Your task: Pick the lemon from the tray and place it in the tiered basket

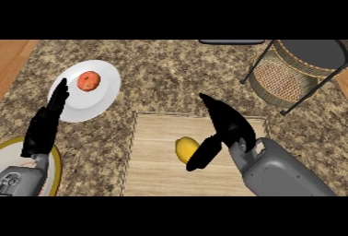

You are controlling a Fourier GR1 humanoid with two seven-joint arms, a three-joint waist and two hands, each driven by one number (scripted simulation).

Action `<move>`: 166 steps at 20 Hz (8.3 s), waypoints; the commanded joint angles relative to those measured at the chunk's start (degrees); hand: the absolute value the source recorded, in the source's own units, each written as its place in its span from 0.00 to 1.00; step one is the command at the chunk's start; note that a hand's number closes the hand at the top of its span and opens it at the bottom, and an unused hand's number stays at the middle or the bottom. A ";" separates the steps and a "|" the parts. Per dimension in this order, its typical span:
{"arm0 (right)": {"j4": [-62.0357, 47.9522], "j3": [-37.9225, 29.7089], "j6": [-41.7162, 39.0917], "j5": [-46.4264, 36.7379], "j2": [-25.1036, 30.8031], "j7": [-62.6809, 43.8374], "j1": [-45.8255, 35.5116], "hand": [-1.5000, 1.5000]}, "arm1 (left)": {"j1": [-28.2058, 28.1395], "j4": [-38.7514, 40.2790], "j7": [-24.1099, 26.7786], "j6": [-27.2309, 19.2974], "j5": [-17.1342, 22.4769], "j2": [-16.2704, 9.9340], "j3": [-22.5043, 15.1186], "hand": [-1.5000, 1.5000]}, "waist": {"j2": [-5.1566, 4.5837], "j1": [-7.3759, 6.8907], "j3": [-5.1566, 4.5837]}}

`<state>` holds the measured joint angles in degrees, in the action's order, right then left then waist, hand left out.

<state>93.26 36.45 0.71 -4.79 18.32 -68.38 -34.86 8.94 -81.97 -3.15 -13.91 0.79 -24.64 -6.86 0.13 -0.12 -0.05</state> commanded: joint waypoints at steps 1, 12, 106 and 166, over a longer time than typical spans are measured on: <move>-0.28 2.66 -1.22 -3.46 -1.85 -9.15 0.96 0.00 | -1.75 -0.34 2.12 1.21 0.25 -0.24 1.34 0.50 | 0.01 -0.03 0.00; 0.77 8.11 -1.67 -13.59 -6.80 -13.02 2.82 0.00 | -0.79 -2.88 -2.23 0.75 -2.05 1.24 1.17 0.50 | 0.11 0.16 0.01; -81.88 -33.73 17.53 -72.84 0.62 -0.53 -50.26 1.00 | -0.36 -1.01 1.28 7.29 -8.63 7.59 5.74 0.50 | -0.89 -2.57 -0.05; 3.15 -50.69 18.57 -54.14 1.75 0.79 5.98 0.00 | -7.43 -2.56 0.36 8.44 -8.36 7.30 13.60 0.50 | 1.76 5.55 -0.05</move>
<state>82.56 -13.73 22.73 -60.60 21.10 -62.71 -36.71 3.43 -85.08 -3.81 -5.68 -7.93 -17.47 6.24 1.93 4.97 -0.09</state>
